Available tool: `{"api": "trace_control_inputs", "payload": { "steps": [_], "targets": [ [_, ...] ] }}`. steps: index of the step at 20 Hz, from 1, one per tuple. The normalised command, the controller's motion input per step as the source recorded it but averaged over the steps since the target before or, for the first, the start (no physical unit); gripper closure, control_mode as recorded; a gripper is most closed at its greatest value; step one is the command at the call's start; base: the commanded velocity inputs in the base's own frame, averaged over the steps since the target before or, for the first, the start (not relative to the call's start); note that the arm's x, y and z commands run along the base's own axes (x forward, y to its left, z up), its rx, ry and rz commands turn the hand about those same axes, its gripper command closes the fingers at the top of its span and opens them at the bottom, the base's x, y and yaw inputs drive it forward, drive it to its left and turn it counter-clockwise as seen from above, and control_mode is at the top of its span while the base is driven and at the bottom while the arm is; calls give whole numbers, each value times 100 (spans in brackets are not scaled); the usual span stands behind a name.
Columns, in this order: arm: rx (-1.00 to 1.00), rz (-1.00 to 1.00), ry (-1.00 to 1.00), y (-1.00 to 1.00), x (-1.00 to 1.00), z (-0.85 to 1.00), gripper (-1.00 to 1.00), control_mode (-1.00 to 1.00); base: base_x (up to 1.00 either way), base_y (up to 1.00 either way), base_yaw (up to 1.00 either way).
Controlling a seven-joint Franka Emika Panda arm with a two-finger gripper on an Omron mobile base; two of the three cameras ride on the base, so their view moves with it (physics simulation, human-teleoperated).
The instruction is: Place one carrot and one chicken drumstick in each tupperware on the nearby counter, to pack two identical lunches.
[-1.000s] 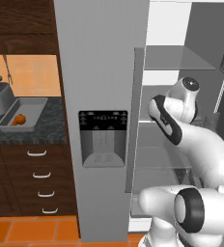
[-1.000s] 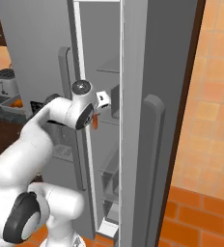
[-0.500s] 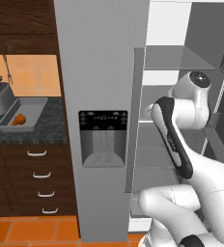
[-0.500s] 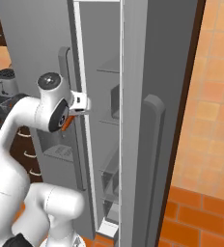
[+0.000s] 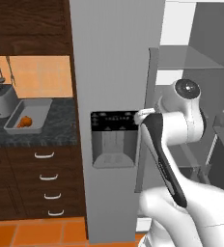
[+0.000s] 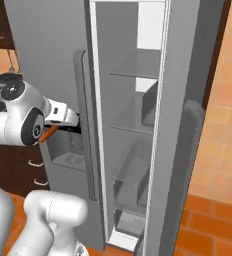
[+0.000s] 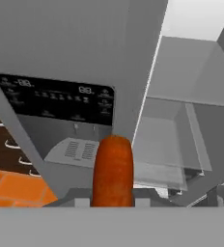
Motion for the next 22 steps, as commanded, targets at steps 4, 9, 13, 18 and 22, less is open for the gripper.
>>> {"api": "trace_control_inputs", "payload": {
  "steps": [4, 9, 13, 18, 22],
  "targets": [
    [0, 0, 0, 0, 0, 0, 100, 100, -10, 99, -3],
    [0, 0, 0, 0, 0, 0, 100, 100, -4, 100, 5],
    [0, 0, 0, 0, 0, 0, 100, 100, 0, 100, 7],
    [0, 0, 0, 0, 0, 0, 100, 100, 11, 100, 2],
    [0, 0, 0, 0, 0, 0, 100, 100, 17, 100, 0]
  ]
}}
